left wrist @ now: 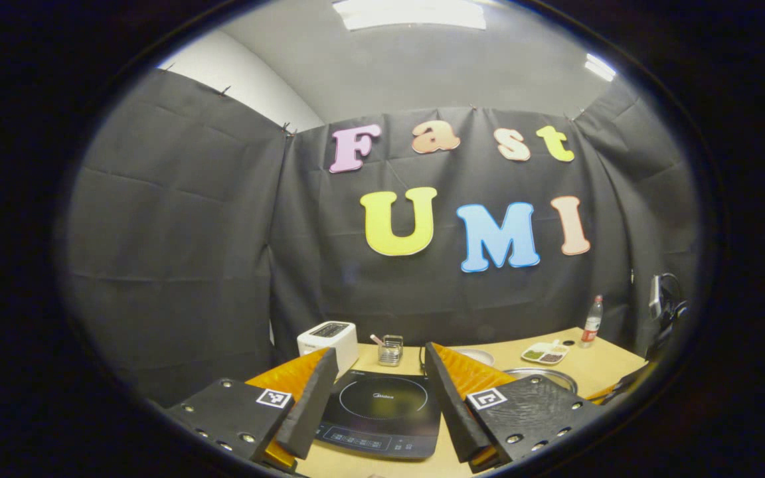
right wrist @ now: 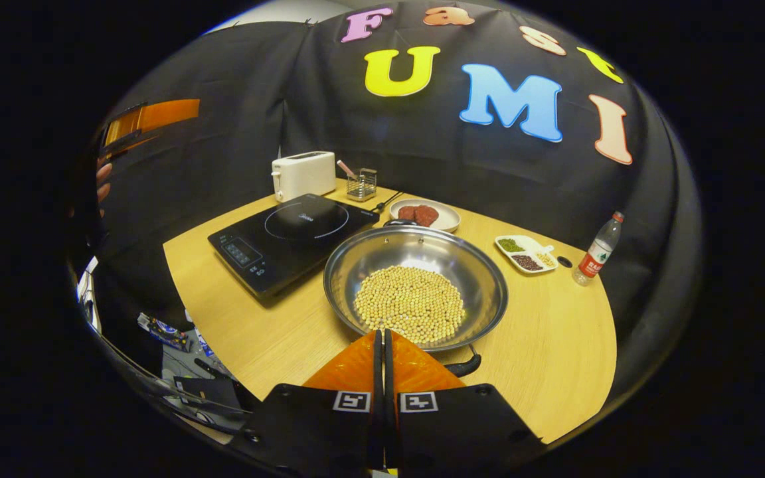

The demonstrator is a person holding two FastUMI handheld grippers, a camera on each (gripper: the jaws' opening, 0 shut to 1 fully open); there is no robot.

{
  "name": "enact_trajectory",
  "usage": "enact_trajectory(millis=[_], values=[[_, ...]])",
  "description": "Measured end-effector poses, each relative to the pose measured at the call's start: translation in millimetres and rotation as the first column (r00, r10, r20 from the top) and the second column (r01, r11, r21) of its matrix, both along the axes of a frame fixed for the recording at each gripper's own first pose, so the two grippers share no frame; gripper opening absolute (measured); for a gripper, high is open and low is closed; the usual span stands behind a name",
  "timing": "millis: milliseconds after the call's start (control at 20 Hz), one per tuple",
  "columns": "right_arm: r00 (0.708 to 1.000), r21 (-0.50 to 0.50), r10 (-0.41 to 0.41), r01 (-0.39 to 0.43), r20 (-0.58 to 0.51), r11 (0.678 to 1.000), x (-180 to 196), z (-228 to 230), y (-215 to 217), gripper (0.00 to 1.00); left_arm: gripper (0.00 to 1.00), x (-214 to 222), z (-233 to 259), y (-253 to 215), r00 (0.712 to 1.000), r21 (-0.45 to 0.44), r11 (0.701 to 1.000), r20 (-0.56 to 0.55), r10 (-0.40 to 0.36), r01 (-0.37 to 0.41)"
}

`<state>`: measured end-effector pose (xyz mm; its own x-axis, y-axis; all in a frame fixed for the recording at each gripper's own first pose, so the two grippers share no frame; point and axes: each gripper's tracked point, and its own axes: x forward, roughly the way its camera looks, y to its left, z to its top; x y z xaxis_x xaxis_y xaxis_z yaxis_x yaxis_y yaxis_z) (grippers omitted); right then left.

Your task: First push the handle of the pot to place it horizontally, then grasp the pot with both hands and set it on the induction cooktop.

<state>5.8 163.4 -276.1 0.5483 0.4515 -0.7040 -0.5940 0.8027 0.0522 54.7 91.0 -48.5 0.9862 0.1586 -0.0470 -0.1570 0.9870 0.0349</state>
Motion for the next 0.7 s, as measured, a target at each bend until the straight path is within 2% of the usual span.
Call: enact_trajectory(millis=[50,100,200,300,350,550,600,700], values=[[1.000,-0.008,0.014,-0.014,-0.020,1.000,-0.8,-6.7,-0.2,0.02,0.80,1.9,-1.8,-0.2,1.000,0.001,1.000,-0.005,0.008,-0.008],[0.999,-0.020,0.024,-0.025,-0.044,0.999,-1.9,-15.8,-1.6,0.02,0.77,4.3,-2.9,0.2,1.000,0.003,1.000,-0.011,0.016,-0.016],[0.995,-0.040,0.035,-0.039,-0.095,0.998,-4.5,-31.8,-3.5,0.02,0.80,8.6,-5.3,-0.7,0.999,0.010,1.000,-0.022,0.028,-0.028],[0.990,-0.046,0.043,-0.050,-0.134,0.998,-7.8,-41.4,-4.2,0.00,0.77,12.3,-6.5,-3.2,0.999,0.013,0.999,-0.028,0.037,-0.037],[0.988,-0.052,0.048,-0.056,-0.147,0.997,-6.5,-44.7,-5.2,0.02,0.77,15.0,-6.8,-5.2,0.999,0.017,0.999,-0.030,0.040,-0.040],[0.980,-0.090,0.038,-0.057,-0.196,0.994,-1.6,-62.7,-12.9,0.02,0.77,21.1,-10.7,-12.9,0.998,0.026,0.999,-0.041,0.045,-0.044],[0.977,-0.080,0.036,-0.054,-0.211,0.995,-3.1,-63.6,-13.3,0.00,0.77,22.6,-11.8,-15.5,0.998,0.026,0.999,-0.042,0.046,-0.045],[0.974,-0.062,0.032,-0.047,-0.225,0.997,-2.8,-63.5,-13.4,0.02,0.77,29.0,-10.5,-19.9,0.998,0.028,0.999,-0.040,0.044,-0.043]])
